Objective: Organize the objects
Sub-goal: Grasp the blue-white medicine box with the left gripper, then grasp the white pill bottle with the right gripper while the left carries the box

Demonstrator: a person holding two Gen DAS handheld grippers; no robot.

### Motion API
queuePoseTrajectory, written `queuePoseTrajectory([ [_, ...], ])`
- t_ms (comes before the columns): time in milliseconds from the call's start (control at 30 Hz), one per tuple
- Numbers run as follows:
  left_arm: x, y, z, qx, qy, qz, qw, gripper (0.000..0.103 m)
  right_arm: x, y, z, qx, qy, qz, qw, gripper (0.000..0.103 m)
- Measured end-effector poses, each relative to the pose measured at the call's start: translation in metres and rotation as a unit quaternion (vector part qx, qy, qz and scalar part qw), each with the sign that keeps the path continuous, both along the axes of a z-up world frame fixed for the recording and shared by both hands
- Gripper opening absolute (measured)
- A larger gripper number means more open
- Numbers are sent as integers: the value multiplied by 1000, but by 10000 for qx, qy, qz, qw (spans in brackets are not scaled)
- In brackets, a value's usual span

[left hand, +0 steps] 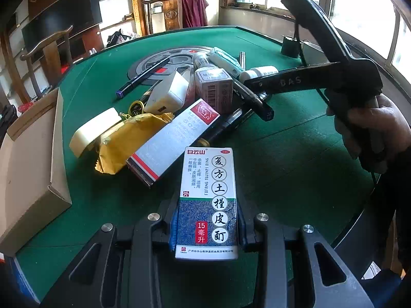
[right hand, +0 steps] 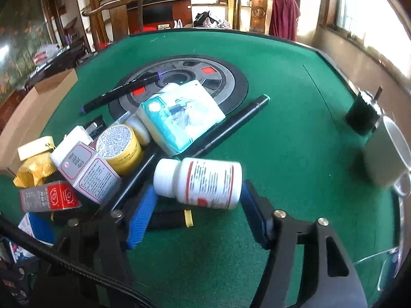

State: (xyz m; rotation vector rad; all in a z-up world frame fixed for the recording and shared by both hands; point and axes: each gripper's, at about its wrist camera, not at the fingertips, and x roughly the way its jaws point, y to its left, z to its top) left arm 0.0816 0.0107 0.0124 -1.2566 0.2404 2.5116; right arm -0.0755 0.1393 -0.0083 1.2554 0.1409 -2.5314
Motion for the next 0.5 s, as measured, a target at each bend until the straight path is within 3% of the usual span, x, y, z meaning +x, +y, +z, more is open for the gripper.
queuePoseTrajectory([
  [100,0,0,0,-8,9,15,10000,31,2,-1,1,-110,-71,1,9999,64],
  [200,-1,0,0,-3,8,21,10000,31,4,-5,7,-118,43,-36,9999,73],
  [267,-1,0,0,2,2,18,10000,31,2,-9,7,-108,81,-56,9999,74],
  [300,-1,0,0,1,2,20,10000,31,1,-12,6,-117,88,-64,9999,73],
  [333,0,0,0,-10,8,19,10000,31,0,-12,5,-101,87,-129,9998,60],
  [500,0,-3,0,75,11,50,10000,30,3,1,7,-430,166,-327,9984,60],
])
